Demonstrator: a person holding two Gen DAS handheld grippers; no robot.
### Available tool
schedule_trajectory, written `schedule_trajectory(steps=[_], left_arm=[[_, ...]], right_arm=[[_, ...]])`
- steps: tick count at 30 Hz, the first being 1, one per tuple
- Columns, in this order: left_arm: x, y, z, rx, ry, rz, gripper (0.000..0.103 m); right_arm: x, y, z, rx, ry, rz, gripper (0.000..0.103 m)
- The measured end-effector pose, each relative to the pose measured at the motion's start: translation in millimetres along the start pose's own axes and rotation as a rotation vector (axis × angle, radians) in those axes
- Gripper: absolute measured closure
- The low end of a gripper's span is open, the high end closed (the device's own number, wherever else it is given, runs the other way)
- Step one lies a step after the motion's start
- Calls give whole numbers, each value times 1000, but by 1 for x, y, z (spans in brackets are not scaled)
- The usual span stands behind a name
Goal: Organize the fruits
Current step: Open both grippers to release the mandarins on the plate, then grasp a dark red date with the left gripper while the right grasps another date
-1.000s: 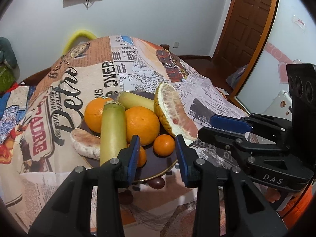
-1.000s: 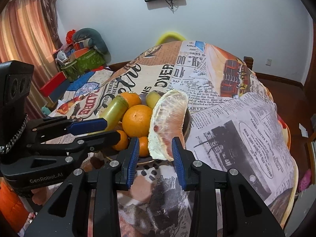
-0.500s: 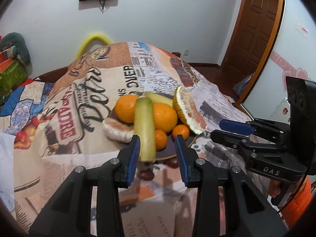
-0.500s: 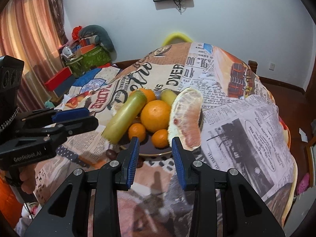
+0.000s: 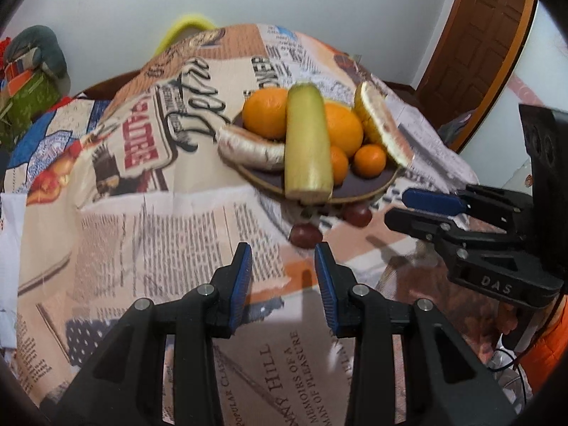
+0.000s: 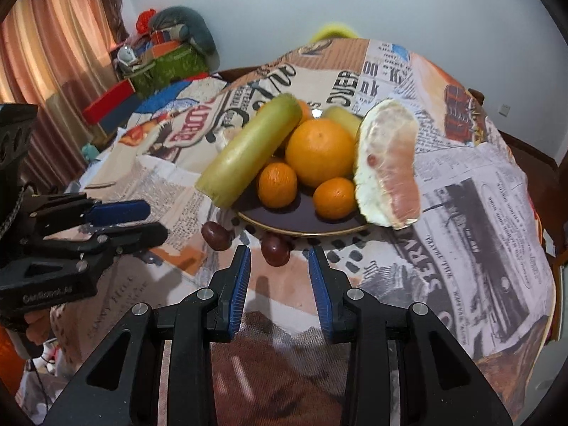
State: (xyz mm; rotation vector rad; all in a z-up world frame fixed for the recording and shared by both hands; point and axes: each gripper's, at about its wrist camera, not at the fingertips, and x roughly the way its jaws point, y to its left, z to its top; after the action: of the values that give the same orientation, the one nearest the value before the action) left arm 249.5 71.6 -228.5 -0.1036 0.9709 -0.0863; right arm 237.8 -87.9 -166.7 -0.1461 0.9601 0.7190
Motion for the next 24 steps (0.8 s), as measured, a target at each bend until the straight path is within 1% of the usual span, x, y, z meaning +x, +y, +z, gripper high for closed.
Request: schedule_trajectory(steps=[3,10,13,15,19,24], left_arm=[[6,1,-4,1,12,0,66],[19,1,-4,-11,39,-42,66],[24,-2,-3,-4,48,-51,67],[28,-3,-2,-5,55,-59,67],[36,-6,2,3,64,-75,67],[45,-11,9,15,64,-65,67]], right_arm=[[8,2,0,-4,19,14,72],[24,6,1,-20,54,27,72],[31,6,0,-21,70,22,78],[32,3,0,-9,68,20,85],[32,1,1,-3,61,29,86],[20,5,0,-22,35,27,86]])
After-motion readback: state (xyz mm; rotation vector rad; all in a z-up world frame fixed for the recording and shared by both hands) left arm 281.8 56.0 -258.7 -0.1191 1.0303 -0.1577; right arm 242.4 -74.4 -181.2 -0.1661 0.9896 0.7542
